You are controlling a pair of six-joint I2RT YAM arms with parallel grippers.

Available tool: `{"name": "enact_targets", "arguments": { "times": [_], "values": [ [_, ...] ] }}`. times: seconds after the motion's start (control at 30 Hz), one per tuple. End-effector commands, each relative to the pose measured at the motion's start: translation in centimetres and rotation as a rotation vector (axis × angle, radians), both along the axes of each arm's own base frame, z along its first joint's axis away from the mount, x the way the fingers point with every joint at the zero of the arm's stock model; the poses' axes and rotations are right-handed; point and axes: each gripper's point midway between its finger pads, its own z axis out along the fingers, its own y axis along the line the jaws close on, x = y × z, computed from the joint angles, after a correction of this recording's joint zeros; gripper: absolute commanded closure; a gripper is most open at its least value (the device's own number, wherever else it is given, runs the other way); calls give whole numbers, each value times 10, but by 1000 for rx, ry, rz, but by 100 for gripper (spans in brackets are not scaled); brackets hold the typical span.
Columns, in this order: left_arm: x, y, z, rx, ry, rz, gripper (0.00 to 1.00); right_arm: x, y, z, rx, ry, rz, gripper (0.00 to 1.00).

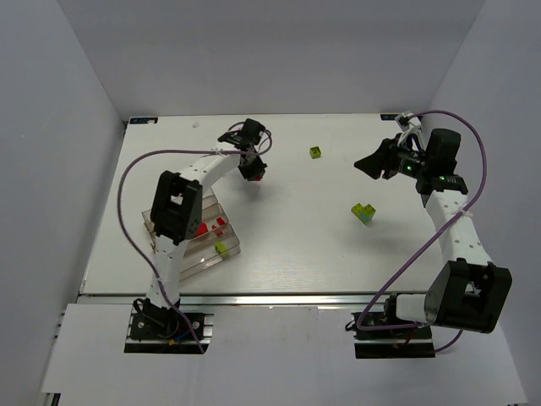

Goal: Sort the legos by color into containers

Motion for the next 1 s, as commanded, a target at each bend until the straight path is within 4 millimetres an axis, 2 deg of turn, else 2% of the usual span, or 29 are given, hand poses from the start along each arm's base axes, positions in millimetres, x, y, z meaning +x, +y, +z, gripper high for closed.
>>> {"name": "enact_targets", "arguments": {
  "times": [0.0, 0.07, 0.1, 0.13, 0.17, 0.2, 0.23, 0.27, 0.3, 0.4, 0.43, 0.47, 0.53, 0.67, 0.9, 0.97],
  "values": [
    [-29, 34, 105, 63, -179, -71, 100, -2, 1, 18, 6, -63, 13, 48],
    [-49, 49, 116, 75, -196, -57, 100, -2, 2, 18, 7, -64, 14, 49],
    [-62, 63, 105, 96, -177, -45, 100, -1, 1, 18, 6, -65, 13, 49],
    [-73, 68, 130, 76, -229, -52, 100, -1, 2, 17, 8, -61, 16, 49],
    [-82, 73, 133, 77, -233, -55, 100, -1, 2, 16, 9, -58, 14, 49],
    [-97, 79, 124, 91, -196, -77, 100, -1, 2, 15, 11, -54, 15, 49],
    [-105, 83, 138, 89, -216, -85, 100, 0, 2, 15, 11, -56, 15, 49],
    [-124, 94, 121, 135, -146, -110, 100, -1, 2, 14, 12, -50, 14, 49],
    [-131, 97, 125, 138, -139, -111, 100, 0, 2, 13, 13, -49, 14, 49],
    [-162, 125, 111, 219, -75, -117, 100, -1, 1, 14, 11, -53, 10, 49],
    [-174, 136, 98, 256, -41, -116, 100, 0, 1, 14, 12, -54, 11, 49],
    [-180, 144, 102, 264, -55, -107, 100, -1, 2, 14, 12, -53, 16, 49],
    [-192, 158, 91, 297, -27, -106, 100, -1, 3, 14, 15, -51, 20, 49],
    [-200, 172, 77, 339, 16, -88, 100, -1, 3, 14, 17, -50, 21, 49],
    [-191, 183, 55, 373, 59, -56, 100, -2, 3, 13, 15, -52, 22, 48],
    [-191, 184, 50, 369, 75, -54, 96, -1, 2, 11, 17, -44, 23, 47]
  ]
}}
